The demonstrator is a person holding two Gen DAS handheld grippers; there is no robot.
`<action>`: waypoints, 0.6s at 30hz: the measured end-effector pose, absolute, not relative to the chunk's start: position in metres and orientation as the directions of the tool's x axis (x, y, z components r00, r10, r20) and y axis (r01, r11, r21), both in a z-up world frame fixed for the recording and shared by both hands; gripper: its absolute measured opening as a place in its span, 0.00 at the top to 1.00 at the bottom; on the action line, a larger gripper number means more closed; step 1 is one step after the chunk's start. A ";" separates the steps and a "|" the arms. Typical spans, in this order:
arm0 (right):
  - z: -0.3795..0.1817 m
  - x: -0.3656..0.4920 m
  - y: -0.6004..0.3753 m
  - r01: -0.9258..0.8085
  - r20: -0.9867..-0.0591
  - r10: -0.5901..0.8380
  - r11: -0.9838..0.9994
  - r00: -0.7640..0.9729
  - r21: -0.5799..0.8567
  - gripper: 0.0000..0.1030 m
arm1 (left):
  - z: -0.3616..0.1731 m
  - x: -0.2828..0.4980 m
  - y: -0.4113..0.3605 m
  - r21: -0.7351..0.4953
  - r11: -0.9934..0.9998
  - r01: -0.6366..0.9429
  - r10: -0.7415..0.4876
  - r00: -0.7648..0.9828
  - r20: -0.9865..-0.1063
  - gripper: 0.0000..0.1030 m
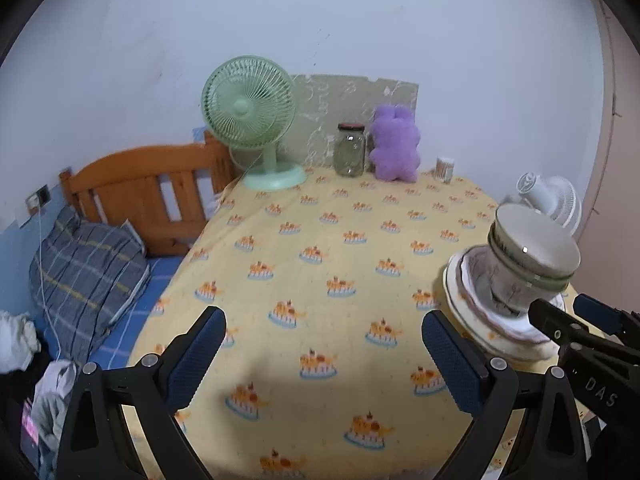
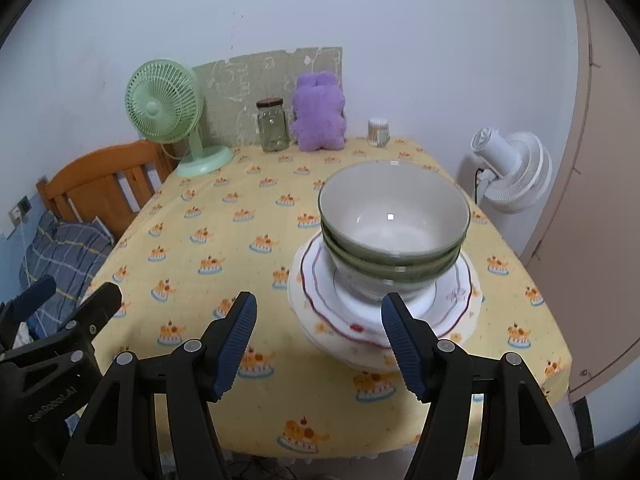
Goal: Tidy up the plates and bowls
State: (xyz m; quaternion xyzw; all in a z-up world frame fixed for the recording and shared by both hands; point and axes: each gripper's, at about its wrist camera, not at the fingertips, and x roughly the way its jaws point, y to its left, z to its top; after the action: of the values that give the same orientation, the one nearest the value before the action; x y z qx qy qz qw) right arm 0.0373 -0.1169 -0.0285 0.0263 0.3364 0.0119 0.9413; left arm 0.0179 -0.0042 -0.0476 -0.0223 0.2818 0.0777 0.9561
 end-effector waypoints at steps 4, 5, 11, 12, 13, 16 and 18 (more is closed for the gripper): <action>-0.037 0.023 -0.121 -0.021 -0.628 0.050 0.998 0.776 0.053 0.34 | -0.056 0.003 -0.016 -0.003 0.985 -0.172 0.144 0.835 -0.531 0.03; -0.036 0.020 -0.122 -0.025 -0.624 0.053 0.998 0.780 0.053 0.32 | -0.056 0.002 -0.017 -0.004 0.985 -0.173 0.144 0.835 -0.532 0.03; -0.027 0.012 -0.128 -0.042 -0.587 0.070 0.997 0.807 0.061 0.24 | -0.049 -0.003 -0.022 -0.018 0.983 -0.183 0.149 0.848 -0.509 0.00; -0.027 0.012 -0.130 -0.043 -0.588 0.073 0.997 0.806 0.065 0.23 | -0.049 -0.004 -0.023 -0.018 0.983 -0.185 0.151 0.848 -0.508 0.00; -0.027 0.012 -0.130 -0.044 -0.589 0.077 0.997 0.804 0.070 0.23 | -0.049 -0.004 -0.023 -0.018 0.982 -0.187 0.152 0.849 -0.506 0.00; -0.026 0.012 -0.132 -0.049 -0.589 0.083 0.996 0.804 0.074 0.23 | -0.048 -0.007 -0.023 -0.030 0.982 -0.185 0.146 0.855 -0.499 0.00; -0.026 0.012 -0.132 -0.053 -0.587 0.085 0.996 0.805 0.073 0.23 | -0.048 -0.007 -0.023 -0.040 0.982 -0.184 0.139 0.854 -0.501 0.00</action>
State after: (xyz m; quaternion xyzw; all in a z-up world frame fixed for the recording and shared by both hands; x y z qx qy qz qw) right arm 0.0116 -0.1322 -0.0260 0.0264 0.3102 0.0364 0.9496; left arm -0.0068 -0.0225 -0.0479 -0.0433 0.2569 0.0839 0.9618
